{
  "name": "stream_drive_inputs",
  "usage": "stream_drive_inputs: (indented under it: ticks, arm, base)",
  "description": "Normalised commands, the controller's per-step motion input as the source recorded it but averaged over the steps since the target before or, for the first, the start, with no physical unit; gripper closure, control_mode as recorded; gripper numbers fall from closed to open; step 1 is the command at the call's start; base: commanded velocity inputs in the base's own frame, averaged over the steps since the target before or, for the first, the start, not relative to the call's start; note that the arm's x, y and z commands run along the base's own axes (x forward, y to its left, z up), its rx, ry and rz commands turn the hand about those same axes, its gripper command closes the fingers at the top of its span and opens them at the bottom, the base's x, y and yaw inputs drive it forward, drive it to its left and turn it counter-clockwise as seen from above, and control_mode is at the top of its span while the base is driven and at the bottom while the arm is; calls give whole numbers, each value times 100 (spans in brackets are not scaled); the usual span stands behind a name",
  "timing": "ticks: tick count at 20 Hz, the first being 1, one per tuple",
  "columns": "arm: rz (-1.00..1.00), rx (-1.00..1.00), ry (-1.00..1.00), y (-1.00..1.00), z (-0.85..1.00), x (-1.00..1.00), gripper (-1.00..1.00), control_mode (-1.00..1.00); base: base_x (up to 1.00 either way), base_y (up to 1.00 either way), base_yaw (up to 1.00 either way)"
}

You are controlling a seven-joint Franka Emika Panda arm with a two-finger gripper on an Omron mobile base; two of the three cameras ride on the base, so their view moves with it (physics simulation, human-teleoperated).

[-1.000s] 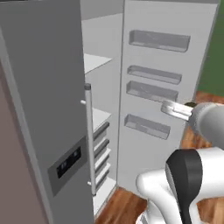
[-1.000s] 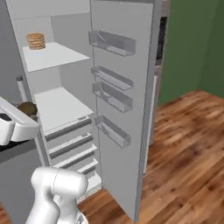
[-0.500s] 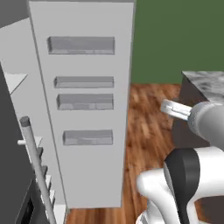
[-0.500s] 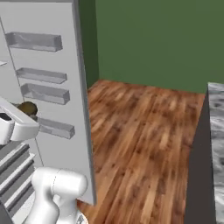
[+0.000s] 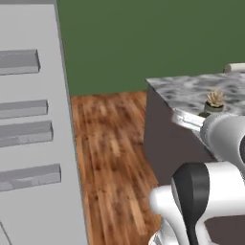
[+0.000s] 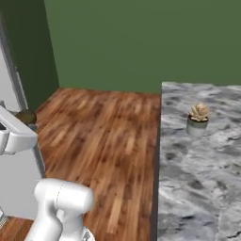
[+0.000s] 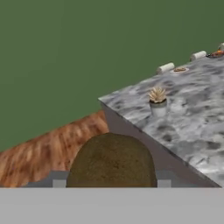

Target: Pick up the orange and kiwi from the fridge and place one fruit on each plate on the dining counter.

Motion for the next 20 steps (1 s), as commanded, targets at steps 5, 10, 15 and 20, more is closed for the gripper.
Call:
stream_drive_inputs:
  ticks: [5,10,15,20]
  arm:
    - [0,0,0,0,0,0,100,100]
    - [0,0,0,0,0,0,100,100]
    - [0,0,0,0,0,0,100,100]
    - [0,0,0,0,0,0,100,100]
  base:
    - [100,-58,4]
    - [100,-48,8]
    - [100,-29,3]
    - [100,-2,0]
